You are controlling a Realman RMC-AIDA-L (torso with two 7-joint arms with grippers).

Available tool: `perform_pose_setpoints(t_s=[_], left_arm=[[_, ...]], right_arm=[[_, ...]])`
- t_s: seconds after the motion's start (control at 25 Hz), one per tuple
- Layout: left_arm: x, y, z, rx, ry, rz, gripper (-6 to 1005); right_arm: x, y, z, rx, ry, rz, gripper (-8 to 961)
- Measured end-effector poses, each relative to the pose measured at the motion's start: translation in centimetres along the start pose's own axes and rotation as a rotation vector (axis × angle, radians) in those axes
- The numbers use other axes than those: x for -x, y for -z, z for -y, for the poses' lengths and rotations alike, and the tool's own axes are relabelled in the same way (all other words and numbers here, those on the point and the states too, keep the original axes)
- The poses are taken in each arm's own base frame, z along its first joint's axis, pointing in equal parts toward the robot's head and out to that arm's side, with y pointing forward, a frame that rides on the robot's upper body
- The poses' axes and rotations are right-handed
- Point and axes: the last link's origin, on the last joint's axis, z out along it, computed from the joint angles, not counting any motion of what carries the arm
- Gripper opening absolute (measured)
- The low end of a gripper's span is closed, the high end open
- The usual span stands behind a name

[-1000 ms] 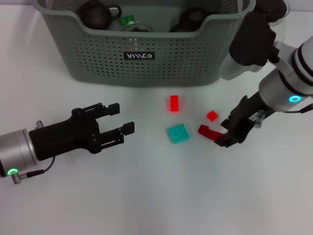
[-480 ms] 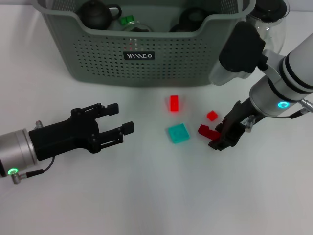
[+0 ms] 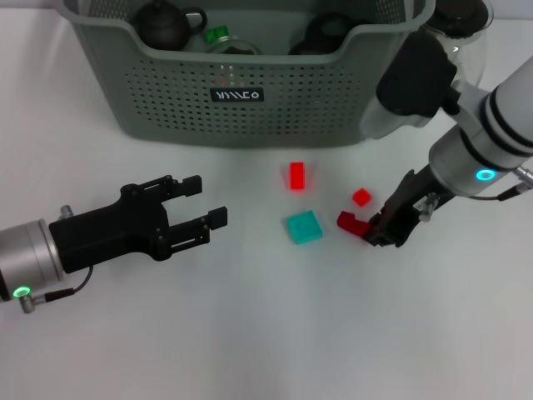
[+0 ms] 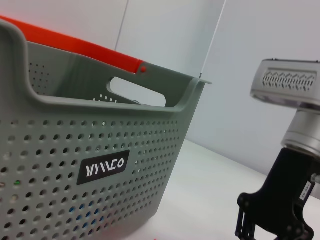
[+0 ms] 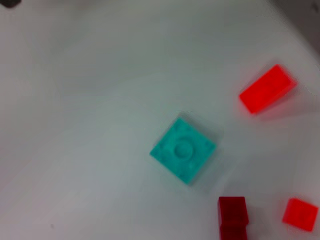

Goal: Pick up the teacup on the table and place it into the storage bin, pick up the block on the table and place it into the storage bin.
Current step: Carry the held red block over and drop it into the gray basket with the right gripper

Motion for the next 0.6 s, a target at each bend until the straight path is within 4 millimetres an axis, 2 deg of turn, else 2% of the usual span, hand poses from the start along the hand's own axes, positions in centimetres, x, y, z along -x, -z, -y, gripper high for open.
perform_pose_setpoints(t_s=[0.12,0.16,0.32,0.44,0.6], left_arm=[[0.0,0.0,0.0,0.0,0.002,0.0,707],[0.1,0.0,0.0,0.0,0.002,0.0,707],[0.1,0.1,-0.1,-0.002,0.005,0.0,707],[0.2,0.2,0.0,-0.007,0.007,-0.002,707],[0.1,0.2,0.1,-0.013,0.009,-0.007,707]], right_arm=[[0.3,1.7,-0.1,0.004,0.005,0.035,196],[0.4,2.6,-0.1,0.004,0.01,0.058,196],[0.6,8.3,-0.7,0.065,0.019,0.261,197],[0.2,13.9,-1.4,0.09,0.046,0.507,197],[0.4,18.4,-2.3,0.078,0.125,0.763,196]])
